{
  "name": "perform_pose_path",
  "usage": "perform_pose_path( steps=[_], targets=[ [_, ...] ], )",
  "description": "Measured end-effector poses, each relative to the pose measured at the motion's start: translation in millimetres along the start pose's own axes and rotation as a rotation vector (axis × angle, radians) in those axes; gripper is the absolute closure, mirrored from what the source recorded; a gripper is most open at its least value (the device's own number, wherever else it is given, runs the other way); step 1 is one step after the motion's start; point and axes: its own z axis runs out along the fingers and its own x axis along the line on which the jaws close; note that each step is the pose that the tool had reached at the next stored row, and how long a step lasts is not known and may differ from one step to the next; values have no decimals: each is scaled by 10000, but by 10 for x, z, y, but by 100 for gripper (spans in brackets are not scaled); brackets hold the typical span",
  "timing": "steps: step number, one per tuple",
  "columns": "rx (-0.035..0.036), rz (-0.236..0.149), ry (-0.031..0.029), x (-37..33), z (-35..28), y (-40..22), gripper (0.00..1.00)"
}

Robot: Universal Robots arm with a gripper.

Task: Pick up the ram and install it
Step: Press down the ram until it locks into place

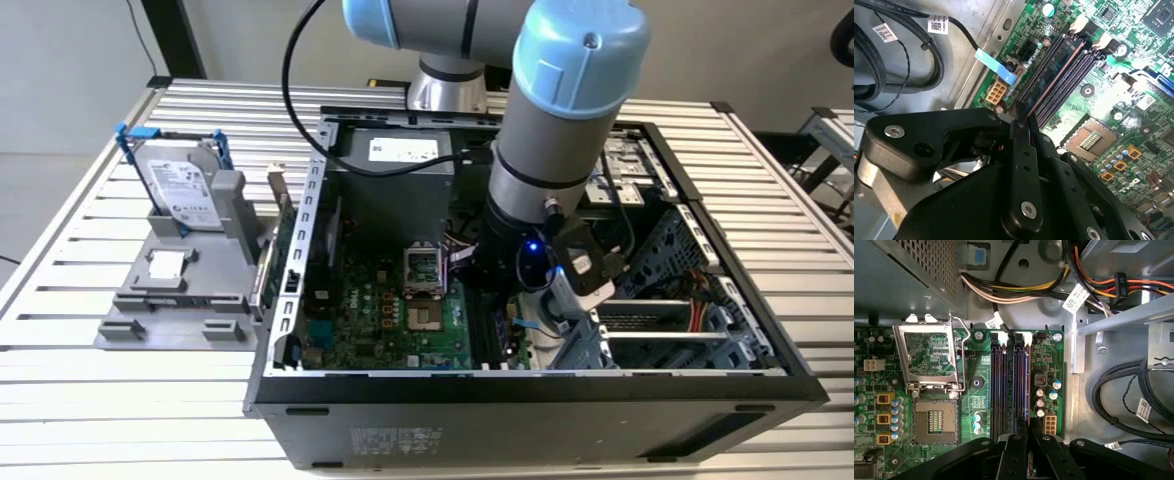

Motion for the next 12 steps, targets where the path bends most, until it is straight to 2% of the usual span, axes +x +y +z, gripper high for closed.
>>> perform_pose_path(
  steps=[6, 12],
  targets=[
    [5, 10, -1, 2, 55, 0, 100],
    [1, 11, 1, 2, 57, 1, 100]
  ],
)
